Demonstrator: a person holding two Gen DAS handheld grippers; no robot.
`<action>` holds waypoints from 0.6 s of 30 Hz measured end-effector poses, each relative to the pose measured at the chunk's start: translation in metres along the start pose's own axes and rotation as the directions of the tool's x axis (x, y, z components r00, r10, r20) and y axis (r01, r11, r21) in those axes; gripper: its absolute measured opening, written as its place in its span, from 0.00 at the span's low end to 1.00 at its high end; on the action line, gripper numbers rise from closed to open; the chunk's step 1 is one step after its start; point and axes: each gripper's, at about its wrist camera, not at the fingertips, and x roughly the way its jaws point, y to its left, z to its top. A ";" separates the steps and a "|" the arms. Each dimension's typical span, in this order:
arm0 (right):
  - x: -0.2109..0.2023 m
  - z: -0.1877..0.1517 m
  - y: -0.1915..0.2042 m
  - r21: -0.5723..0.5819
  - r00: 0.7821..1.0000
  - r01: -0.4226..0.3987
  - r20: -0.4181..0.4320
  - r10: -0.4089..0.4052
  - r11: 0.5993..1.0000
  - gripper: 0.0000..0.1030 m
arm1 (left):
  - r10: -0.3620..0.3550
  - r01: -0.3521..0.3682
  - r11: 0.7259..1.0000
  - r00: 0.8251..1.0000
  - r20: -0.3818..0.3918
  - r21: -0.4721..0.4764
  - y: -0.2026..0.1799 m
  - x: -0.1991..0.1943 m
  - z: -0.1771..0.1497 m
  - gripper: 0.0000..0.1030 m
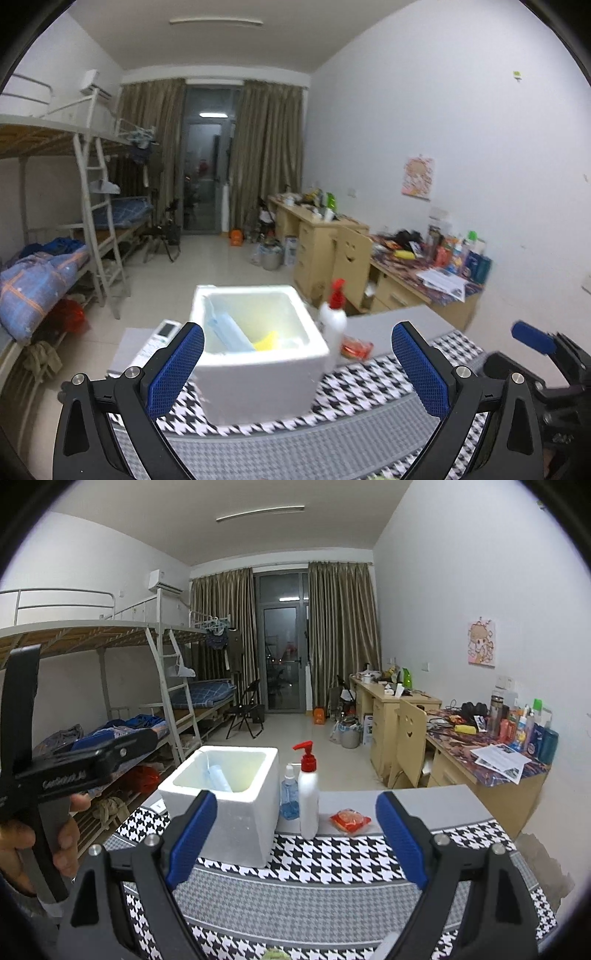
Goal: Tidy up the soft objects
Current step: 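Withdraw both grippers from the box toward the green snack bag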
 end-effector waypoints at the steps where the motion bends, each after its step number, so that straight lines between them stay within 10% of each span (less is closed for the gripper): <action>1: -0.002 -0.001 -0.001 0.002 1.000 0.004 0.001 -0.004 1.000 0.88 | -0.014 0.014 1.000 1.000 0.004 0.000 -0.003 -0.003 -0.001 0.99; 18: -0.042 -0.028 -0.007 0.009 0.999 0.033 0.021 -0.033 0.999 0.88 | -0.069 0.070 0.996 0.997 -0.015 0.061 -0.042 -0.026 -0.046 0.99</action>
